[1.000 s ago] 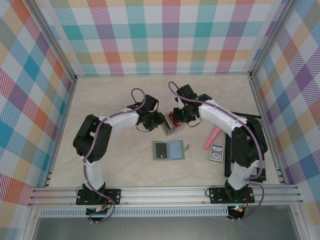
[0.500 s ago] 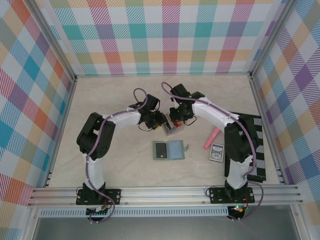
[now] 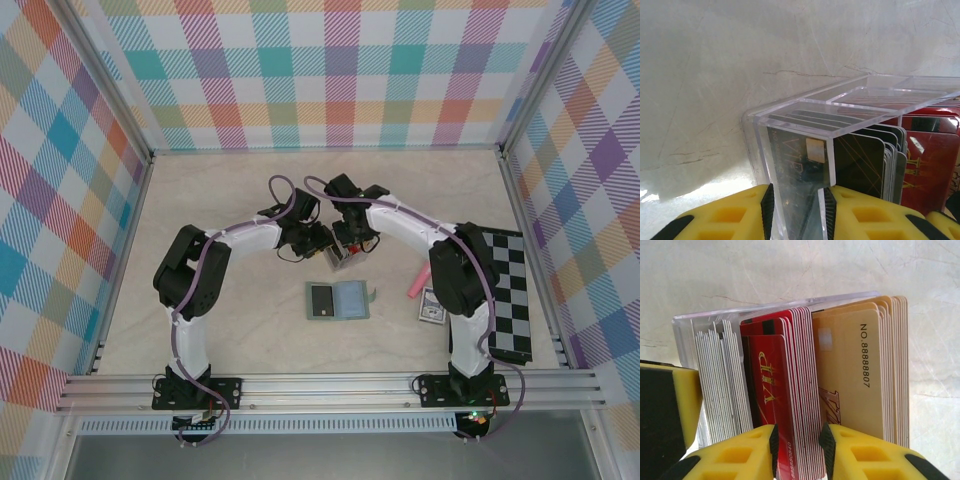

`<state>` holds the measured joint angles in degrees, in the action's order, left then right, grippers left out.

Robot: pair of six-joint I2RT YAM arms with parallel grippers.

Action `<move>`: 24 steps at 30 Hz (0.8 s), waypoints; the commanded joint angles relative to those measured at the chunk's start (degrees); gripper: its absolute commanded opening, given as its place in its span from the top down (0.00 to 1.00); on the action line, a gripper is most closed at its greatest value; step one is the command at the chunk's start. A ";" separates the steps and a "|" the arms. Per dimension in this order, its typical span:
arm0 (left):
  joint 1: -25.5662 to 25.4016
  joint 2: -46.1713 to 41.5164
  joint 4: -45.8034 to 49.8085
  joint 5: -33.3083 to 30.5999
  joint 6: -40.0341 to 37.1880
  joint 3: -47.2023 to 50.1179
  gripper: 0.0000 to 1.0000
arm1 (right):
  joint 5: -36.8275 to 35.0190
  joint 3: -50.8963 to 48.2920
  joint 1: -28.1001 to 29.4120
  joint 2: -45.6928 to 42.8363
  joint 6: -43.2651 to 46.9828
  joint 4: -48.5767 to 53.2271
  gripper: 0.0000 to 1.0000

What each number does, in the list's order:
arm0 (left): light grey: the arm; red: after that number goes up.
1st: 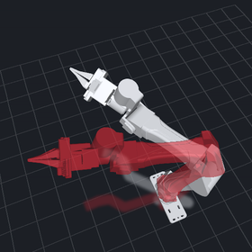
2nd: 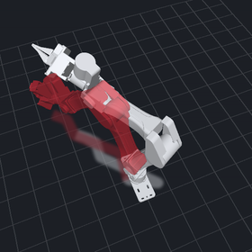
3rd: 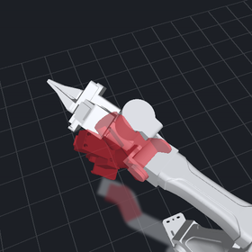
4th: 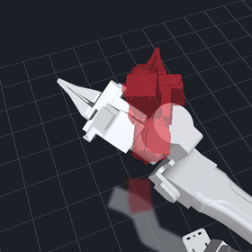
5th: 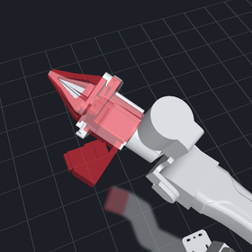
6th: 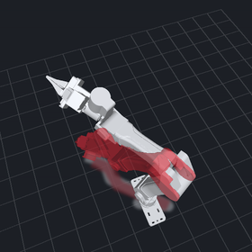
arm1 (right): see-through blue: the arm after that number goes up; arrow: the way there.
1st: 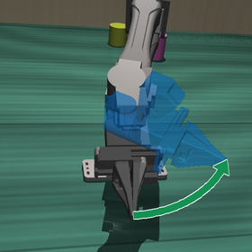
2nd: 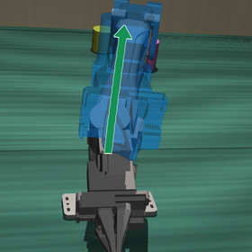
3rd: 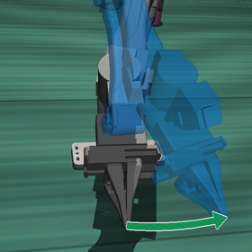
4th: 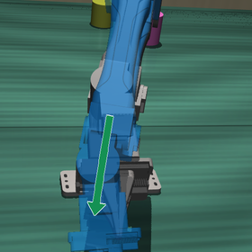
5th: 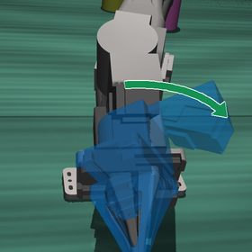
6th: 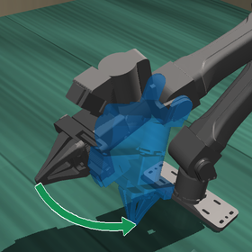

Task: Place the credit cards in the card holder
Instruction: Pick up several credit cards from the storage box.

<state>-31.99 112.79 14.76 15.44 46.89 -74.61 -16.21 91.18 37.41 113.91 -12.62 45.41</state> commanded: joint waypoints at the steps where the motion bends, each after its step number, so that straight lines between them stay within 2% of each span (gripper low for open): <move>1: 0.52 0.53 1.65 0.00 0.26 2.15 0.67 | -2.10 1.77 0.46 1.98 1.70 1.01 0.67; 9: 0.57 0.04 1.66 -0.43 0.57 3.35 0.67 | -9.80 2.08 1.26 2.12 1.12 1.74 0.69; 24: 0.52 -0.04 -0.27 -0.59 0.47 3.95 0.68 | -10.86 2.86 1.26 0.35 1.55 2.48 0.83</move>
<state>-31.94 112.49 10.55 16.05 47.16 -72.51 -23.59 92.47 39.11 115.35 -11.49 45.76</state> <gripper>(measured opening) 0.324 0.178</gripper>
